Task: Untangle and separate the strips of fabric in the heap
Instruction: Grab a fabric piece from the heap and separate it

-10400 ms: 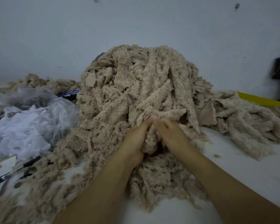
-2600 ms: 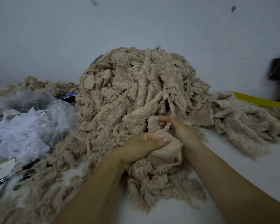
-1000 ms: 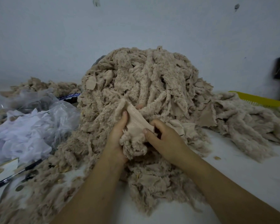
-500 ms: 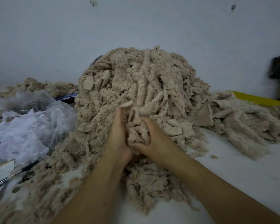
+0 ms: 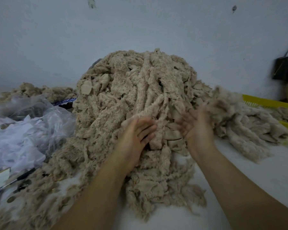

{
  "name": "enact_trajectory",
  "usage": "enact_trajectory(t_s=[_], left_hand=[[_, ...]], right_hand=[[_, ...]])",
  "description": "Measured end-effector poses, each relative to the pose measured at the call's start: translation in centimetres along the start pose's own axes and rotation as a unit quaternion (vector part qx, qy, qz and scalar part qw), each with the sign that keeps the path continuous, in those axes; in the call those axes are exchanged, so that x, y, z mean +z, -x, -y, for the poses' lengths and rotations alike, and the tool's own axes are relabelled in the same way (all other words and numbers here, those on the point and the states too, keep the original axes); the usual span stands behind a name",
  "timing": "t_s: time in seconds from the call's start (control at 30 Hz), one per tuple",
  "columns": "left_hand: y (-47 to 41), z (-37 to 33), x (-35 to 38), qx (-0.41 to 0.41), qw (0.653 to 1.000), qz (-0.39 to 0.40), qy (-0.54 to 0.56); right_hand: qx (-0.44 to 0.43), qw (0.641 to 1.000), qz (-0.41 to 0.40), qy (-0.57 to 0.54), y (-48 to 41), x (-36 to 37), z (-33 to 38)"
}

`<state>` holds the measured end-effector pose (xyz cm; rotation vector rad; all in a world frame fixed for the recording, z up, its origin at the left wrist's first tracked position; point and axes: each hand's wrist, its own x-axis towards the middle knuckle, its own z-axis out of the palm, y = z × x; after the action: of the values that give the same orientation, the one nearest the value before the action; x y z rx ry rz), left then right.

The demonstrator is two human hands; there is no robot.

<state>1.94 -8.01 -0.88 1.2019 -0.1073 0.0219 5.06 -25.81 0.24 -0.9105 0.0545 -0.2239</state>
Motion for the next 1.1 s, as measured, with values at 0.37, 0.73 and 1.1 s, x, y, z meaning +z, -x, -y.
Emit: enact_trajectory(t_s=[0.37,0.73,1.1], left_hand=[[-0.3,1.9,-0.4,0.006,0.959,-0.039,-0.28],[0.3,1.6,0.2,-0.032,0.915,-0.013,-0.403],[-0.6,-0.1,-0.4,-0.068,0.974,-0.155,0.152]], right_hand=[[0.049,0.925,0.172,0.334,0.8,0.7,-4.1],[0.021,0.906,0.121,0.405,1.2,0.5,-4.1],[0.054,0.908,0.038,0.414,-0.2,-0.6,-3.6]])
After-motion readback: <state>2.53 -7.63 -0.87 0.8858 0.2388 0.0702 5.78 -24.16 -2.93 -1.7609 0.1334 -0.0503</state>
